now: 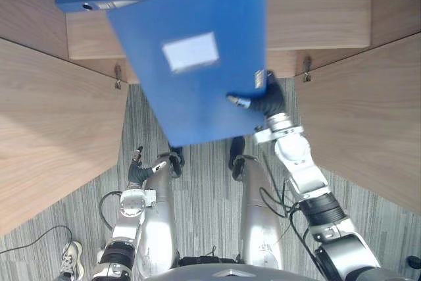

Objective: Walk over to the cabinet, pick up the folder, carry it to the office cabinet, place the folder inside the office cabinet, then close the office cabinet door

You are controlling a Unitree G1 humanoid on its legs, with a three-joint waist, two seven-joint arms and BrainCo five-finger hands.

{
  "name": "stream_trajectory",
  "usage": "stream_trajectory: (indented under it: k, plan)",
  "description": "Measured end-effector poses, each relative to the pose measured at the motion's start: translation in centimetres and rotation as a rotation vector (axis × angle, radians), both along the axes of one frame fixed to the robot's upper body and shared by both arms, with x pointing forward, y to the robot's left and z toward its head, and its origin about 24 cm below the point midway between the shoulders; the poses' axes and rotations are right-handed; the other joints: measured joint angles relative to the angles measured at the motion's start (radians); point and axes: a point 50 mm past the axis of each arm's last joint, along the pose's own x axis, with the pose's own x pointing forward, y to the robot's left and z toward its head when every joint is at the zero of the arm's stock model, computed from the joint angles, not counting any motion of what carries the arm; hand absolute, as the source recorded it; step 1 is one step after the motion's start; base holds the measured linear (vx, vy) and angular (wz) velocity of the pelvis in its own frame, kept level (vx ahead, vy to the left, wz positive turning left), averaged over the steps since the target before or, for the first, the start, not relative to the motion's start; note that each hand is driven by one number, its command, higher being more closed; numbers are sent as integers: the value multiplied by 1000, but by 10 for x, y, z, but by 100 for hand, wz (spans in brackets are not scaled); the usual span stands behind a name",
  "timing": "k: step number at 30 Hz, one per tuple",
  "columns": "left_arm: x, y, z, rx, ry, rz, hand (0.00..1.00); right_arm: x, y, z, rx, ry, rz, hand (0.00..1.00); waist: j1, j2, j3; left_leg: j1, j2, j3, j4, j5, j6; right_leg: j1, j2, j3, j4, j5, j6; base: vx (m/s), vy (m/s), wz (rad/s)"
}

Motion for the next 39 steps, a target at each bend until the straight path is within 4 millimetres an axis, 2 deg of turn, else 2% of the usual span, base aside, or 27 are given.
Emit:
stream_trajectory:
  k: [5,8,13,17,19,24,28,35,39]
  plan:
    - [13,0,11,-26,-51,7,0,19,-27,25,226,-22,-71,100,23,4,15,-62,9,-16,44,-7,-4,-58,-1,-9,57,-27,-9,41,-43,8]
    - [18,0,15,-43,-67,17,0,26,-40,28,349,-6,-102,100,30,7,18,-80,11,-34,58,-10,-8,-67,-2,-23,76,-39,-16,15,-49,9]
    - [19,1,17,-61,-78,30,0,25,-60,35,573,-45,-134,100,35,6,19,-91,11,-44,65,-12,-12,-79,-5,-32,98,-54,-21,3,-60,6]
    - [20,-1,22,-65,-101,32,0,26,-78,32,764,-69,-168,100,36,6,19,-111,11,-45,66,-10,-14,-99,-4,-32,101,-54,-22,2,-37,1]
    - [21,-1,24,-64,-108,47,0,27,-87,24,924,-65,-173,100,34,6,19,-117,11,-49,66,-10,-14,-101,-4,-36,100,-54,-22,17,-33,2]
    - [21,-3,25,-70,-116,59,0,26,-100,19,1114,-108,-177,100,35,6,19,-117,10,-49,56,-6,-17,-101,-4,-38,91,-53,-23,2,-19,1]
    - [21,-3,25,-70,-116,63,0,31,-100,23,1149,-114,-163,100,33,6,19,-117,9,-53,36,6,-22,-101,-4,-47,80,-50,-28,-12,-47,4]
    - [23,-4,29,-75,-138,63,0,58,-107,44,1105,-23,-198,100,36,6,18,-146,9,-57,3,34,-27,-134,0,-56,60,-34,-39,-13,-31,2]
    - [22,-1,27,-84,-129,74,0,66,-108,53,1034,40,-209,100,11,7,17,-150,10,-52,-6,43,-22,-135,1,-56,40,-13,-36,-24,5,-3]
